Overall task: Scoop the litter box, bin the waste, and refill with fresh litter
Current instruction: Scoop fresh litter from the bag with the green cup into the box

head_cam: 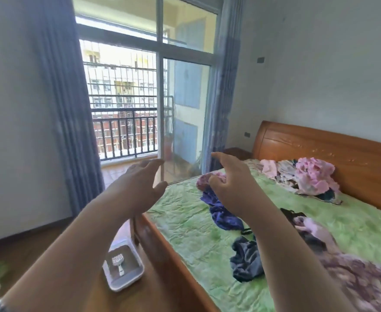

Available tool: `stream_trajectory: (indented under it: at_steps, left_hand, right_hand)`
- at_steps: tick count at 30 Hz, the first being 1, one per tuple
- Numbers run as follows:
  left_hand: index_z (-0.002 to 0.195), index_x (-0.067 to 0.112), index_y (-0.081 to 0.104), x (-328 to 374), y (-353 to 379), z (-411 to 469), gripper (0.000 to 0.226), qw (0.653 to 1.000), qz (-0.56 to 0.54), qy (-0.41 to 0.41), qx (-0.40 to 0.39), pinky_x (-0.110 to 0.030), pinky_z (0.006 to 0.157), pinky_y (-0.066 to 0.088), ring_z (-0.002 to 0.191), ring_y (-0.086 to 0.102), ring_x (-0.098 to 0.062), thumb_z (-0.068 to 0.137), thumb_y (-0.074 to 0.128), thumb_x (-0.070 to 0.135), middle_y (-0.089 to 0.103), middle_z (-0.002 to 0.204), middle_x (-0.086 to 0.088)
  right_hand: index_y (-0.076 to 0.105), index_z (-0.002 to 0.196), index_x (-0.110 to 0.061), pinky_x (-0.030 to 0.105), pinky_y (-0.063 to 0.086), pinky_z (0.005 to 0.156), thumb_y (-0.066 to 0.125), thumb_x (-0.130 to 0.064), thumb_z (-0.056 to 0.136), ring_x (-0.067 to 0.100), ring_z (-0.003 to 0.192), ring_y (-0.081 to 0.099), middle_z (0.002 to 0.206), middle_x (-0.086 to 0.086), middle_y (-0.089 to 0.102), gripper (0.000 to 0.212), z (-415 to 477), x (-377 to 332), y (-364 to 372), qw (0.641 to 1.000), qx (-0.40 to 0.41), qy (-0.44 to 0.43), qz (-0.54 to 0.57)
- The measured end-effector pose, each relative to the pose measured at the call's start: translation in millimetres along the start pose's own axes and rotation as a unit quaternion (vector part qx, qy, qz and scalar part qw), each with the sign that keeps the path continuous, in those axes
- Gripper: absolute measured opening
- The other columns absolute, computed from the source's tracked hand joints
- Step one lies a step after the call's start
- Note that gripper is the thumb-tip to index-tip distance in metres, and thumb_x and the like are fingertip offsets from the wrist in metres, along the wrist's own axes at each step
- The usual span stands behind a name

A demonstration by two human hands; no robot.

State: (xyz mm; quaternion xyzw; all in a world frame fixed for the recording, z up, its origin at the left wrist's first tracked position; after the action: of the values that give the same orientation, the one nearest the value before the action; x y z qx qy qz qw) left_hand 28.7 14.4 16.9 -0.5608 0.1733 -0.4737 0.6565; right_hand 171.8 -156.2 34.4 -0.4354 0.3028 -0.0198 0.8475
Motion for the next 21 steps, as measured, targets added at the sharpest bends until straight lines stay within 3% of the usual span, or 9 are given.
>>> stream_trajectory:
  at_steps: [9,13,17,21]
  left_hand:
    - [0.151,0.03,0.026,-106,-36,51,0.06,0.983,0.04,-0.161,0.076,-0.044,0.113,0.033,0.141,0.032,-0.02,0.097,0.048,0.043,0.036,0.154,0.001]
    - [0.151,0.029,0.027,-137,-39,78,0.059,0.971,0.052,-0.207,0.104,-0.042,0.115,0.03,0.142,0.03,-0.02,0.098,0.049,0.042,0.034,0.155,0.0]
    - [0.148,0.029,0.033,-171,-32,88,0.056,0.956,0.06,-0.261,0.116,-0.038,0.111,0.032,0.136,0.037,-0.021,0.096,0.052,0.041,0.04,0.15,0.0]
    - [0.149,0.029,0.032,-198,-32,93,0.056,0.944,0.064,-0.305,0.107,-0.037,0.109,0.03,0.138,0.034,-0.022,0.098,0.051,0.04,0.037,0.152,0.0]
  right_hand:
    - [0.035,0.15,-0.034,0.037,0.023,0.118,0.053,-0.039,0.098,0.013,0.145,0.026,0.156,-0.009,0.037,0.055,139,-38,101,0.983,-0.089,-0.128,0.095]
    - [0.034,0.151,-0.033,0.035,0.023,0.117,0.053,-0.036,0.099,0.01,0.146,0.023,0.156,-0.012,0.035,0.055,188,-45,137,0.967,-0.124,-0.182,0.13]
    - [0.03,0.153,-0.03,0.04,0.023,0.119,0.048,-0.037,0.098,0.009,0.148,0.015,0.158,-0.011,0.031,0.058,219,-52,174,0.947,-0.179,-0.209,0.168]
    - [0.036,0.147,-0.027,0.034,0.028,0.111,0.048,-0.032,0.099,0.012,0.145,0.02,0.152,-0.008,0.037,0.05,246,-71,209,0.93,-0.212,-0.226,0.197]
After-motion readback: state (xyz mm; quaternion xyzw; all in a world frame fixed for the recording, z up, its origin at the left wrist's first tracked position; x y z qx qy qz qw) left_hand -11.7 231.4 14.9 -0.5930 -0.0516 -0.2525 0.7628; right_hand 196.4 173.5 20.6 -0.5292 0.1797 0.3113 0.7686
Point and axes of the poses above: each hand's wrist, its own z-axis towards the middle knuckle, its own y-axis out of the palm, x = y × z, the point moved 3 cm from there along z, towards the middle knuckle
